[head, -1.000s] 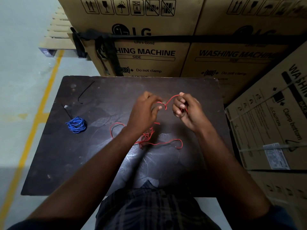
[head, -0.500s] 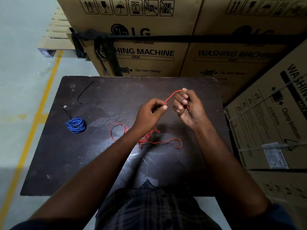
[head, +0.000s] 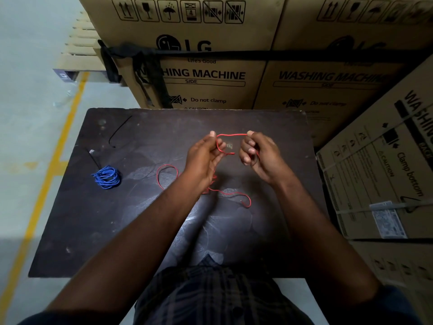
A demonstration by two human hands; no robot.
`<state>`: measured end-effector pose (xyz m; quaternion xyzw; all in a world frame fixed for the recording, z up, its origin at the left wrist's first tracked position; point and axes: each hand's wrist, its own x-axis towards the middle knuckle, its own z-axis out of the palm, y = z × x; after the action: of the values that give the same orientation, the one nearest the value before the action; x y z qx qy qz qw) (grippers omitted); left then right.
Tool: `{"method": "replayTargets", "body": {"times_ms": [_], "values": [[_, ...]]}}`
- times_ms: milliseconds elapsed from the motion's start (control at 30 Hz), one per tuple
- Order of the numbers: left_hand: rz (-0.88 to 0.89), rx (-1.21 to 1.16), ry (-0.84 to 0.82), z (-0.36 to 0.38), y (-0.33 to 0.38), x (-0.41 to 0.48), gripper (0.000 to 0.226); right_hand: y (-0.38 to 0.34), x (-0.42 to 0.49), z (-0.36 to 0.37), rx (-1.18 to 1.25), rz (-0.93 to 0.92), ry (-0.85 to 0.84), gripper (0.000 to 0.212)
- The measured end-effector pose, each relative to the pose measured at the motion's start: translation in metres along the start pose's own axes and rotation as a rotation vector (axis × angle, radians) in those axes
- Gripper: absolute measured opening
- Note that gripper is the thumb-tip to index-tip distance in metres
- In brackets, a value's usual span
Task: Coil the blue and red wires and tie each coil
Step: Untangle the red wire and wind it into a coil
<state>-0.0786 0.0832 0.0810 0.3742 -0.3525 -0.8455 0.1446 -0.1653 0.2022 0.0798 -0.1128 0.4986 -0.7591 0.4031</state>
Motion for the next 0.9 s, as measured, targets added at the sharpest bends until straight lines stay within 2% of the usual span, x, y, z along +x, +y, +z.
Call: {"method": "replayTargets", "body": {"times_ms": [167,267,367,433,567,767,833,900], "values": [[-0.134,-0.027,0.141,-0.004,0.007,0.016,0.021,0.025,-0.001,0.0,-0.409,0.059,-0.042,0.04],[-0.039,0.092,0.161,-0.002,0.006,0.015,0.023,0.043,-0.002,-0.006,-0.702,0.083,-0.013,0.04],[0.06,0.179,0.154,-0.002,0.004,0.008,0.019,0.045,-0.001,-0.01,-1.036,-0.001,0.019,0.035],[0.099,0.218,0.116,-0.003,0.003,0.007,0.015,0.041,0.0,-0.012,-1.174,-0.053,0.079,0.038],[0.131,0.285,-0.035,-0.005,0.0,0.004,0.01,0.038,0.007,-0.019,-1.229,-0.124,0.269,0.043],[0.006,0.379,-0.191,-0.01,-0.007,-0.002,0.019,0.026,0.014,-0.028,-1.259,-0.244,0.594,0.039],[-0.047,0.445,-0.289,-0.013,-0.005,-0.004,0.019,0.022,0.015,-0.03,-1.274,-0.28,0.669,0.037],[-0.025,0.555,-0.408,-0.014,-0.002,-0.006,0.019,0.022,0.014,-0.029,-1.276,-0.32,0.7,0.036]]}}
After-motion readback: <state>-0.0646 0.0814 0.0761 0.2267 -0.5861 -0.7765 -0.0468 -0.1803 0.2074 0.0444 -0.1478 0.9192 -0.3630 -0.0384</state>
